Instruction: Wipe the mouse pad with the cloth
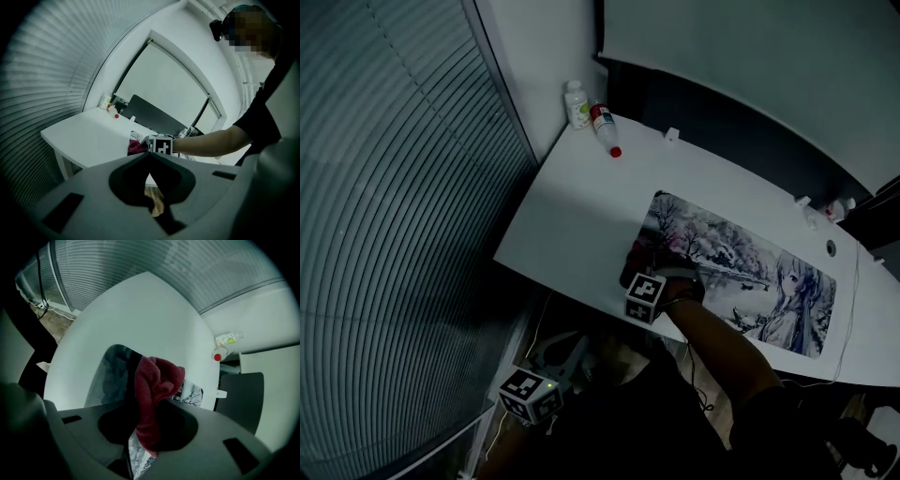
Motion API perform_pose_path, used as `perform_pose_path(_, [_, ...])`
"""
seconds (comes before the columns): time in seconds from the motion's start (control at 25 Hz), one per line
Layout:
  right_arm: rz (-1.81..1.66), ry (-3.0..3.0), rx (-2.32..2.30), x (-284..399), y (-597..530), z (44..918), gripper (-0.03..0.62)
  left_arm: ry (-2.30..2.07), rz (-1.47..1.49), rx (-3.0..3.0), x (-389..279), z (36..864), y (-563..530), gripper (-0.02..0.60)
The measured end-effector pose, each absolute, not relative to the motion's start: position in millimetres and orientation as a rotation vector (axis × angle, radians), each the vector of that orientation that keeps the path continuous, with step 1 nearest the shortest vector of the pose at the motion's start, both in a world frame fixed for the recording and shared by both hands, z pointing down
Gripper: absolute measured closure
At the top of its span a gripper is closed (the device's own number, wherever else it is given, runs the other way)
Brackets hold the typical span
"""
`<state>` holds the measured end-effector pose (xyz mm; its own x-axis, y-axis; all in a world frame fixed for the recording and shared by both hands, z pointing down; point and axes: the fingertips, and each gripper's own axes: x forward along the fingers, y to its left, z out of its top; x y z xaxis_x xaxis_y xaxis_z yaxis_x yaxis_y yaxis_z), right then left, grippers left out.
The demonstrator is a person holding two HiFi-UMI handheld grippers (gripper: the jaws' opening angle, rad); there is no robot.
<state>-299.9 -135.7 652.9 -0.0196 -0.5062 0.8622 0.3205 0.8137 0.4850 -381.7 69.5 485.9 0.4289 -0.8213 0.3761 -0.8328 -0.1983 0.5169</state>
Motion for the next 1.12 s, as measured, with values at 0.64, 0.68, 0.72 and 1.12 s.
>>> perform_pose_path(0.64, [-0.548,-1.508,0.198,-302.3,-53.0,655.4,0.483,-1.312,0.057,2.113,-388.8,470.6,112.7,0.575])
perform_pose_path(0.68, [-0.523,-1.529,0.204,-302.9,-49.7,656.0,0.483,-1.309,0.06,2.117,-389.0,470.7,115.8,0.575])
perform_pose_path(0.72, [-0.483,-1.56,0.212,-303.5,-45.8,655.8,0.484,-1.307,0.06,2.12,-389.2,470.2,118.9,0.575])
perform_pose_path(1.12, [0.708,-2.478,0.63,-294.0,-6.6,549.9,0.482,-1.224,0.108,2.175,-360.0,471.1,128.0,0.575])
